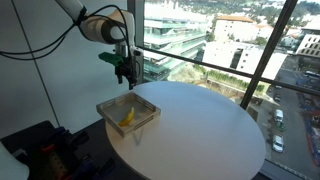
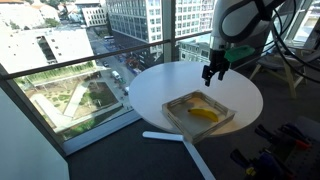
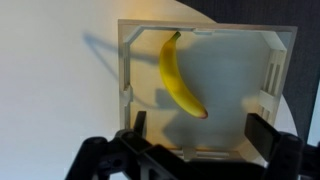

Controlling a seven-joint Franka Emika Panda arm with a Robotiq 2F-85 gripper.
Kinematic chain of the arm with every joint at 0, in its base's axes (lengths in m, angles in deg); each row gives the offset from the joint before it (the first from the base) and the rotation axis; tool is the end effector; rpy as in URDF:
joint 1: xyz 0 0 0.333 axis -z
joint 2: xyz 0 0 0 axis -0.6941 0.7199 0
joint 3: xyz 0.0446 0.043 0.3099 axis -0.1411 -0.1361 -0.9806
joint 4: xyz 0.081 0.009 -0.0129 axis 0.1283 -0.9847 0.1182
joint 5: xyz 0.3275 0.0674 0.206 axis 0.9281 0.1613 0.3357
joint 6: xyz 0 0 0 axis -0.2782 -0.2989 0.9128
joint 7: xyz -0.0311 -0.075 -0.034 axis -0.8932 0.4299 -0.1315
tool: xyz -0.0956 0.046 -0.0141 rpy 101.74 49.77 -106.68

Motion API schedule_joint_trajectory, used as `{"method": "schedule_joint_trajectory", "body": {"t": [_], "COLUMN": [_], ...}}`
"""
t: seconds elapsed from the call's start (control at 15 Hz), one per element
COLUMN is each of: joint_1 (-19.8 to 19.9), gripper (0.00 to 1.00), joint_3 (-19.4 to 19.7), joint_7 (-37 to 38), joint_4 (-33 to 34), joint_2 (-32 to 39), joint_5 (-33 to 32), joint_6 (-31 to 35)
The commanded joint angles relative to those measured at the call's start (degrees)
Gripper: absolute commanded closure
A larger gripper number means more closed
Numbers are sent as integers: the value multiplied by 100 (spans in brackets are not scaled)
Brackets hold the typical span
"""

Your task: Put the banana plush toy on the tray

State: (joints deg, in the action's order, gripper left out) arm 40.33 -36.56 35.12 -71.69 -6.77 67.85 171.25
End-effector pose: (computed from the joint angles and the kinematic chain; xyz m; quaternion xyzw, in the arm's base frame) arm 0.5101 0.0276 0.3037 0.9991 -0.0359 -0.0227 0.0065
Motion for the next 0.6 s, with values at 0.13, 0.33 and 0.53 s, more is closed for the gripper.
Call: {"method": "schedule_joint_trajectory", "body": {"t": [0.13,0.33,0.53], "joint_1": [70,88,108], "gripper": [0,0,0], "joint_3": [-67,-76,-85], "joint_7": [101,97,88], "joint_4": [-444,-599,-743], "joint_2": [-666,-907,-1128], "joint_5": [-59,-54,-39], "joint_6": [-213,-285,-367]}}
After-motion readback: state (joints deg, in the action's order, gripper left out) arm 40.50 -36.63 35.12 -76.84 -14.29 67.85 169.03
